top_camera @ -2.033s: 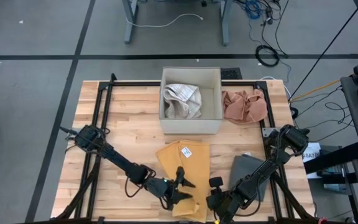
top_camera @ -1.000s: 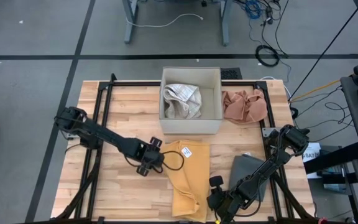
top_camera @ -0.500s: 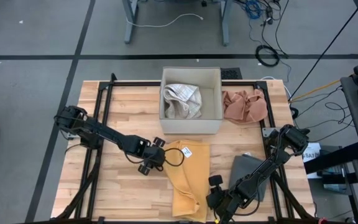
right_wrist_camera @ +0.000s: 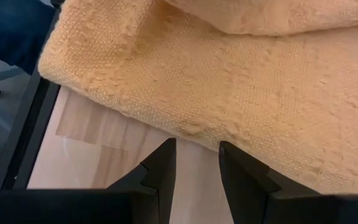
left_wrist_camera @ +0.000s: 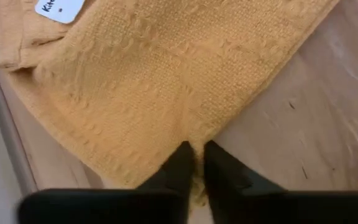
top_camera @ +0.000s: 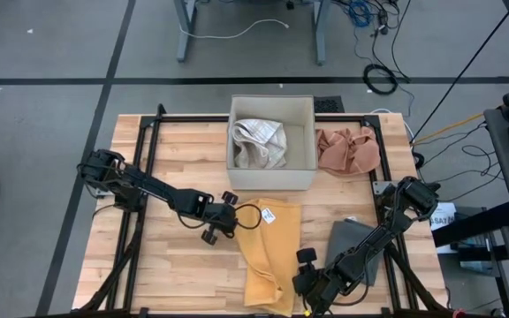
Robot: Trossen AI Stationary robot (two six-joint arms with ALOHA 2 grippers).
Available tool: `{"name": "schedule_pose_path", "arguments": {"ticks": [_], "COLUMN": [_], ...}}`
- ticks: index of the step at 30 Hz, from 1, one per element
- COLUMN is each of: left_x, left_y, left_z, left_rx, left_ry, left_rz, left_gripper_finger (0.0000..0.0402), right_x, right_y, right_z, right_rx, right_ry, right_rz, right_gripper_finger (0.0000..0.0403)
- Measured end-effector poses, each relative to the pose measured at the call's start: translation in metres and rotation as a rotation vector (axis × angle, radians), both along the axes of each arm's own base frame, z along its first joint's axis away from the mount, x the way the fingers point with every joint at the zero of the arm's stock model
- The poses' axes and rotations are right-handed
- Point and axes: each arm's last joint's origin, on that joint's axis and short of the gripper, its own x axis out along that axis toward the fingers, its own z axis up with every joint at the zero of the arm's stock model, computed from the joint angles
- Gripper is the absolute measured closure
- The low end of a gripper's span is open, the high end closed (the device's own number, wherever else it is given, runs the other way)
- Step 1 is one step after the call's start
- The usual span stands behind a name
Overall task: Fold towel
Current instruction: Fold the yellow towel
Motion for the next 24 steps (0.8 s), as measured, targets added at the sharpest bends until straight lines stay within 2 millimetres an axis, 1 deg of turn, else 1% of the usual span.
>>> {"name": "schedule_pose_path", "arguments": {"ticks": [2,7,11,16,21,24], "left_x": [0.000,0.004,0.013,0.028,0.043,0.051], "left_y": [0.000,-0.009,-0.020,-0.033,-0.035,-0.034], "left_z": [0.000,0.005,0.020,0.046,0.070,0.079], "left_rx": [0.000,0.018,0.091,0.201,0.253,0.258], "left_ry": [-0.003,-0.037,-0.103,-0.208,-0.313,-0.414], "left_rz": [0.000,-0.014,-0.044,-0.095,-0.109,-0.113], "left_gripper_finger": [0.0391,0.0397,0.0398,0.0399,0.0400,0.0400], "right_x": [0.000,-0.004,-0.012,-0.019,-0.021,-0.023], "right_y": [0.000,-0.002,-0.007,-0.017,-0.023,-0.029], "right_z": [0.000,-0.002,-0.005,-0.007,-0.006,-0.008], "right_rx": [0.005,-0.021,-0.095,-0.216,-0.318,-0.368], "right_ry": [0.002,0.026,0.048,0.047,-0.013,-0.057], "right_rz": [-0.010,-0.061,-0.136,-0.248,-0.308,-0.358], "right_gripper_finger": [0.0294,0.0294,0.0294,0.0294,0.0294,0.0294]}}
